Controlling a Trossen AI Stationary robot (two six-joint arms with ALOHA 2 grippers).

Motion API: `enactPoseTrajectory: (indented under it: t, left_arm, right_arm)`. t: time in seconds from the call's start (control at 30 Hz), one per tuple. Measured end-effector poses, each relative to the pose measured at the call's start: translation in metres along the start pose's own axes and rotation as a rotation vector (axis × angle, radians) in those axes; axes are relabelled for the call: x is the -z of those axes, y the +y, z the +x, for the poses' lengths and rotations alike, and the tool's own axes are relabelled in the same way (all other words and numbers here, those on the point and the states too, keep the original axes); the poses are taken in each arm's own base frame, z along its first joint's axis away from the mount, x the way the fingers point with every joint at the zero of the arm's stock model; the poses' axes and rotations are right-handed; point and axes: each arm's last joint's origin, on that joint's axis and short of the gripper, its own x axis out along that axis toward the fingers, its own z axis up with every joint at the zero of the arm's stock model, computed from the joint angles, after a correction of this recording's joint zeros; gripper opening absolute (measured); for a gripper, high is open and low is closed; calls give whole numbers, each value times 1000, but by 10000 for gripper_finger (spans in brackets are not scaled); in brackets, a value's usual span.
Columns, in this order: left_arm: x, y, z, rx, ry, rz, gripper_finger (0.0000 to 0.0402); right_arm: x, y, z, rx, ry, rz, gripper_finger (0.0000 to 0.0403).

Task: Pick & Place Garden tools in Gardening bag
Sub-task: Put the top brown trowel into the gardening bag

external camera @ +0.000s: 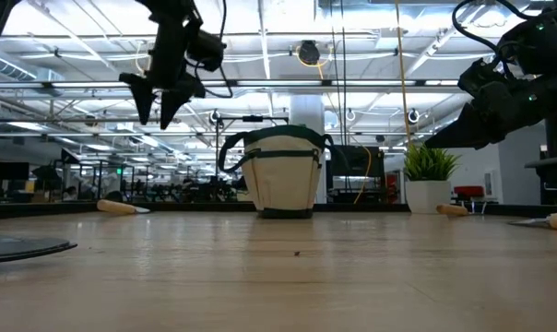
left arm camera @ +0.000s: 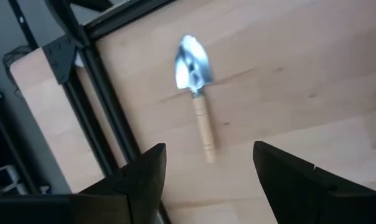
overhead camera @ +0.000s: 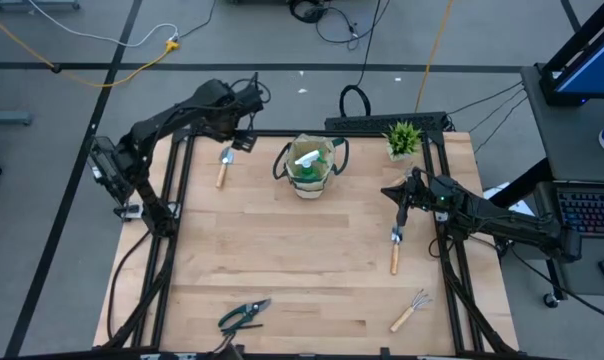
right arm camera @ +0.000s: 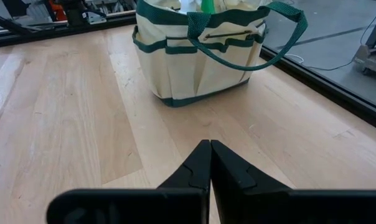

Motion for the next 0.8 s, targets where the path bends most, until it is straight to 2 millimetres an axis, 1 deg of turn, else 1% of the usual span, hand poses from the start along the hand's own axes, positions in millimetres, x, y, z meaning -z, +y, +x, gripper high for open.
enactPoseTrajectory:
  t: [0.33, 0.5, 0.6, 0.8]
  left_arm:
    - [-7, 11, 29, -15, 44, 14, 248]
    - [-9, 15, 43, -7, 68, -9, 248]
    - [-11, 17, 53, 33, 87, -33, 248]
    - [-10, 20, 77, 45, 121, -72, 248]
  right_arm:
    - [0, 0, 0, 0, -1, 1, 0]
    - [0, 0, 0, 0, -1, 1, 0]
    - [0, 0, 0, 1, -1, 1, 0]
    - [0, 0, 0, 0, -1, 1, 0]
